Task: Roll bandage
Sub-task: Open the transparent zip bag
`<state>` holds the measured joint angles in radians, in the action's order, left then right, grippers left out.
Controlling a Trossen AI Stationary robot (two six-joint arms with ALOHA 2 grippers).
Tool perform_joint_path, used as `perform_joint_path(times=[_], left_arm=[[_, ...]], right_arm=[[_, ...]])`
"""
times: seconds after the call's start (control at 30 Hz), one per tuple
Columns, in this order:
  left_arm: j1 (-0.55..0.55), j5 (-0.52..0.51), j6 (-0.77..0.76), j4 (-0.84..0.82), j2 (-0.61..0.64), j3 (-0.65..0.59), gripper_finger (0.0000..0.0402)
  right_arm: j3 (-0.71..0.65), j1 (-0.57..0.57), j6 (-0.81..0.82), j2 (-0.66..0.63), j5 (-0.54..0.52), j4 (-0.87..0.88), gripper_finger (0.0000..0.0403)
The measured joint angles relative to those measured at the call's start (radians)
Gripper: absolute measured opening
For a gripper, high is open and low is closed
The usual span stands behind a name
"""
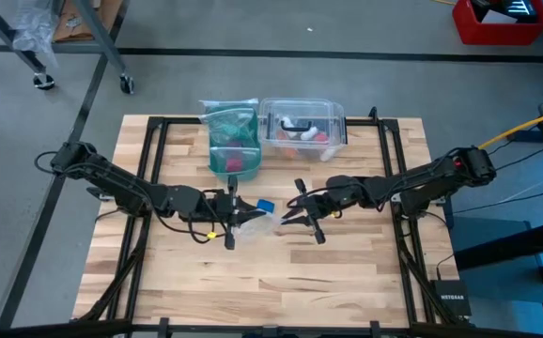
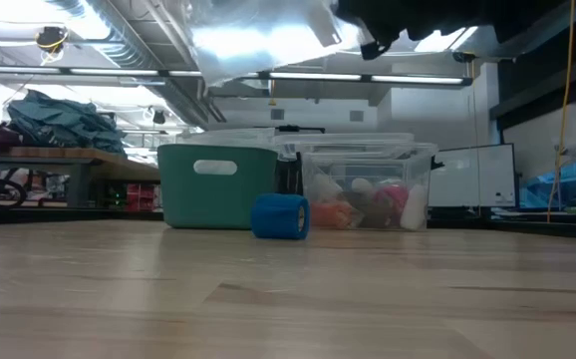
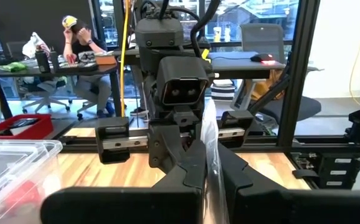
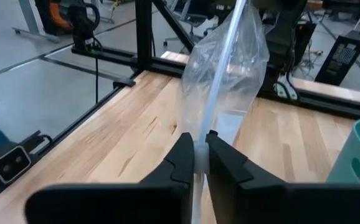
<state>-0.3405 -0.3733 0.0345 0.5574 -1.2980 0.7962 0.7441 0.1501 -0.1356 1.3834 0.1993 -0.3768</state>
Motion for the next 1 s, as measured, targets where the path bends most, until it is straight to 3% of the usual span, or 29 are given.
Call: perform_joint_path(times=[0.53,1.0], left_arm=[[0.000,-0.013,0.020,0.013,0.006,0.000,0.0000],[0.000,-0.010,0.018,0.006,0.008,0.001,0.0000]], right_arm=[[-0.005,0.000,0.000,0.002,-0.003,0.001,0.0038],[-0.006,0.001,0.000,0.003,-0.005,-0.082,0.0082]])
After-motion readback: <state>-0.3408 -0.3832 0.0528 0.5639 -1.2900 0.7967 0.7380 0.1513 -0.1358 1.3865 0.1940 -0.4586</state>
